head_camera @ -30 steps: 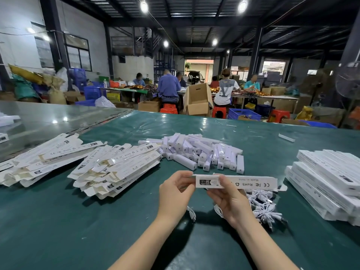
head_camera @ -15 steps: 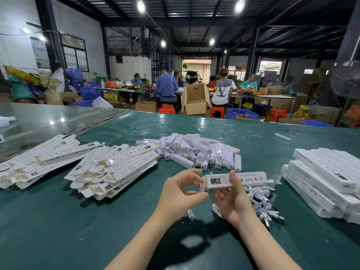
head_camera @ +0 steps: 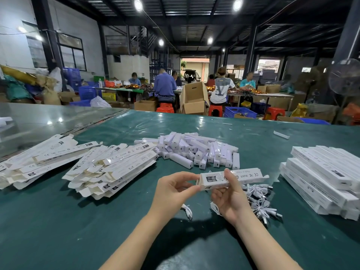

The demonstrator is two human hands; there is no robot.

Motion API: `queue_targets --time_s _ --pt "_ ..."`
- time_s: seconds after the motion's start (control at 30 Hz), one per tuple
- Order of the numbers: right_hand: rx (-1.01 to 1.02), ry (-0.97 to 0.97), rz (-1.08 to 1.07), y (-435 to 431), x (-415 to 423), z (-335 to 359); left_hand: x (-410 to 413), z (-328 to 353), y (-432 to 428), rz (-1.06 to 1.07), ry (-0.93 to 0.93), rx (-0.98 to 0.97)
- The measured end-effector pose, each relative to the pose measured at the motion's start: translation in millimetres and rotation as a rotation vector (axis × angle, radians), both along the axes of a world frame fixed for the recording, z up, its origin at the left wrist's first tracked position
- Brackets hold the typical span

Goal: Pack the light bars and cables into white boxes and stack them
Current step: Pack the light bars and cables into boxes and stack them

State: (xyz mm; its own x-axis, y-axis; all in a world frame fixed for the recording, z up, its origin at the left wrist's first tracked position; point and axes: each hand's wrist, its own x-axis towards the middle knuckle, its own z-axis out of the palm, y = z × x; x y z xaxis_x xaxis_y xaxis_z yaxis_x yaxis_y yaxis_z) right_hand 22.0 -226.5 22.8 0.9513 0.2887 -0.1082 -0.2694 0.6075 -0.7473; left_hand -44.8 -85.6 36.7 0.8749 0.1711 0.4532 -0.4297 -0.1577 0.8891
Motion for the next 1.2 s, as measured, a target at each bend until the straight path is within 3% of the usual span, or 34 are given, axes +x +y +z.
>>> queue_targets --time_s 0.27,0.6,0.73,0.87,1.0,1.1,1.2 --pt "-0.003 0.008 0.002 0 1 2 2 -4 -2 0.018 -0.039 0.03" --pt "0.076 0.088 -0.038 3 -3 7 6 -16 -15 0.281 -0.152 0.131" --pt "0.175 0.097 -0.04 10 -7 11 5 -14 -20 0.356 -0.252 0.07" --pt "0.319 0.148 -0.074 13 -9 15 1 -8 -30 0.147 -0.181 -0.011" --pt "0.372 0.165 -0.076 18 -11 18 -2 -12 -49 -0.12 -0.022 -0.241" --pt "0.288 0.091 -0.008 26 -16 19 -1 -12 -55 -0.115 -0.026 -0.257" --pt "-0.046 -0.06 -0.027 32 -17 17 7 -6 -37 0.116 -0.006 -0.437"
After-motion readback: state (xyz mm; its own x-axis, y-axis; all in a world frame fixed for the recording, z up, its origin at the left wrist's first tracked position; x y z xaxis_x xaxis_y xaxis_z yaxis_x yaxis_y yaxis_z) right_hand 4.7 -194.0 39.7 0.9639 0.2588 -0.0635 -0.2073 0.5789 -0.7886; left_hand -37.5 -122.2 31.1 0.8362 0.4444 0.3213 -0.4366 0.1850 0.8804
